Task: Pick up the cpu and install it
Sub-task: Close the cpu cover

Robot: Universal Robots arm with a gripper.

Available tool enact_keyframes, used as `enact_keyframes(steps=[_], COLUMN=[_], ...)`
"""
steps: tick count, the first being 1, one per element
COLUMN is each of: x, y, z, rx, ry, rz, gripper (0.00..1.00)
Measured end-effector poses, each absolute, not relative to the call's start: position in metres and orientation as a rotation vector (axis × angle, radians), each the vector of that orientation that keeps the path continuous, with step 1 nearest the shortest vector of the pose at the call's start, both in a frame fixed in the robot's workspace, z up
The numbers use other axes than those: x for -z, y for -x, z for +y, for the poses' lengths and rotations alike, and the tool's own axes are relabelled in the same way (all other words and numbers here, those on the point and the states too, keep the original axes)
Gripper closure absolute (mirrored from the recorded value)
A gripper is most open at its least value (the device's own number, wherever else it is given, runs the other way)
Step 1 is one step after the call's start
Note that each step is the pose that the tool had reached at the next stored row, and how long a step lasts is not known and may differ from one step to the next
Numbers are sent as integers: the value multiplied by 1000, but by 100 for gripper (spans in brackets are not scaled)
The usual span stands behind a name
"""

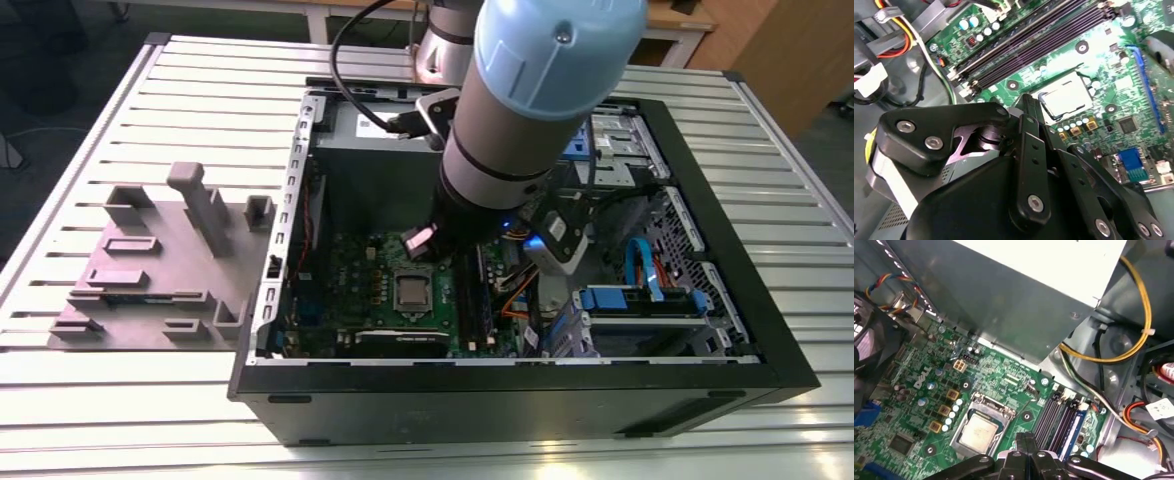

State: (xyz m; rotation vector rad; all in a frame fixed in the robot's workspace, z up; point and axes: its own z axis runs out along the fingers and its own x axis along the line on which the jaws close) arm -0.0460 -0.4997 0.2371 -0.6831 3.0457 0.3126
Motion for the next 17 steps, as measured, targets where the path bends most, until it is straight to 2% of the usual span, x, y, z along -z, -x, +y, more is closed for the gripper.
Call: enact_keyframes(steps=[17], x=[-236], y=[46], z=[-492], rx=[-264], ry=[681], rz=[3060], gripper=[90])
